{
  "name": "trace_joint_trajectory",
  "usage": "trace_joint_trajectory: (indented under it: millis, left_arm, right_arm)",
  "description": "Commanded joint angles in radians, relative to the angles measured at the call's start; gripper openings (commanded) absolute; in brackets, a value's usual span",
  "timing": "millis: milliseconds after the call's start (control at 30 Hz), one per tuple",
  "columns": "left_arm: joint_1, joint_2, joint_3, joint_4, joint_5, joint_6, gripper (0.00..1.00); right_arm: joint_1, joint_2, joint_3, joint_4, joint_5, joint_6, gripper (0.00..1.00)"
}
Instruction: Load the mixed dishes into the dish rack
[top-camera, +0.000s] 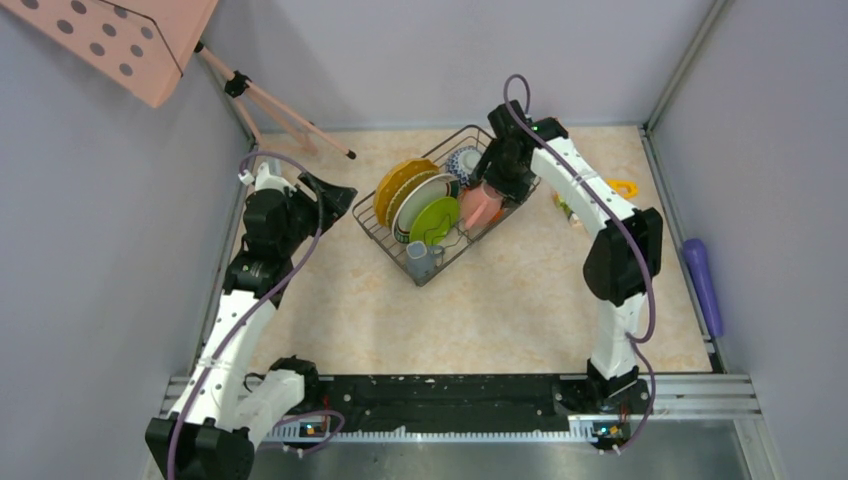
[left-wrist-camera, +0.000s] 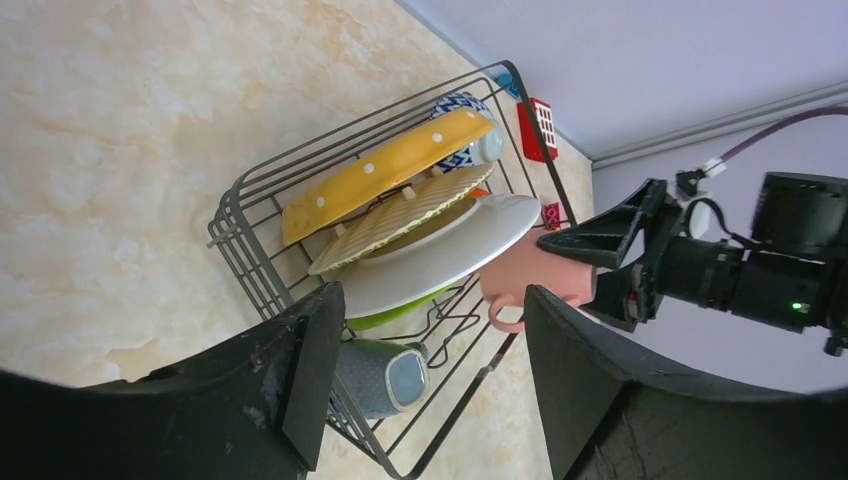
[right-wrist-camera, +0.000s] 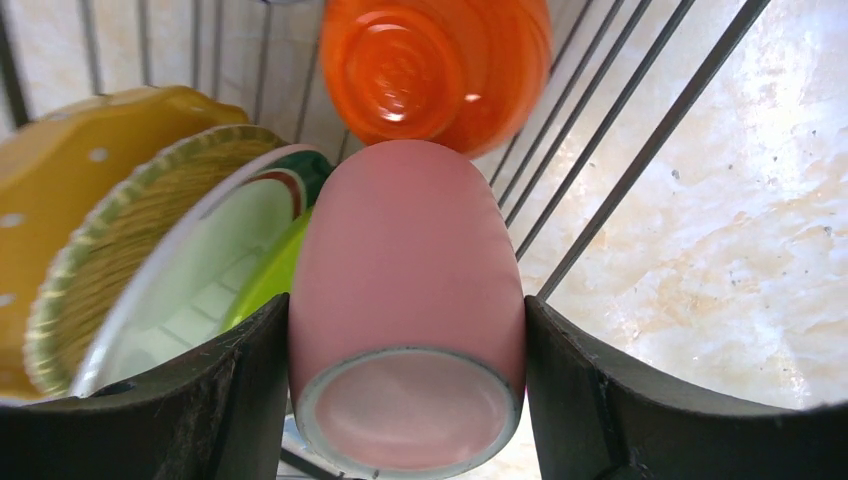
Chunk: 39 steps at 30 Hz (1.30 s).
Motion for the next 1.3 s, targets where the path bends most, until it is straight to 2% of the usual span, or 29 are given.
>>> trace_joint_trajectory:
  millis: [0,133,300,367,533,733,967,1267]
  left_arm:
    - [0.006,-0.017,0.001,0.026,-0.007,0.015,0.71]
    - [0.006,-0.012,-0.001,0.032,-0.001,0.009,0.71]
    - [0.006,-0.001,-0.007,0.042,0.011,0.003,0.71]
    - [0.006,0.004,-0.007,0.046,0.016,0.0,0.71]
    - [0.006,0.007,-0.008,0.049,0.025,0.003,0.71]
    - [0.006,0.014,-0.01,0.055,0.035,0.008,0.7]
    - [0.006,0.025,-0.018,0.067,0.051,0.005,0.7]
    - [0.006,0.014,-0.023,0.064,0.038,0.011,0.7]
  right_arm:
    - [-0.006,-0.042,0.199,-0.02,0.034,0.002,0.0]
    - [-0.021,-0.043,0.31,-0.065,0.083,-0.027,0.0]
    - [-0.044,-0.029,0.315,-0.024,0.181,-0.1,0.0]
    - [-0.044,-0.014,0.298,0.054,0.173,-0.226,0.0]
    - [-0.043,-0.002,0.228,0.282,0.022,-0.611,0.0]
    - [-0.044,0.011,0.193,0.412,-0.094,-0.893,0.0]
    - [-0.045,0.058,0.223,0.406,0.044,-1.047,0.0]
    - [-0.046,0.045,0.082,0.422,0.193,-1.084,0.0]
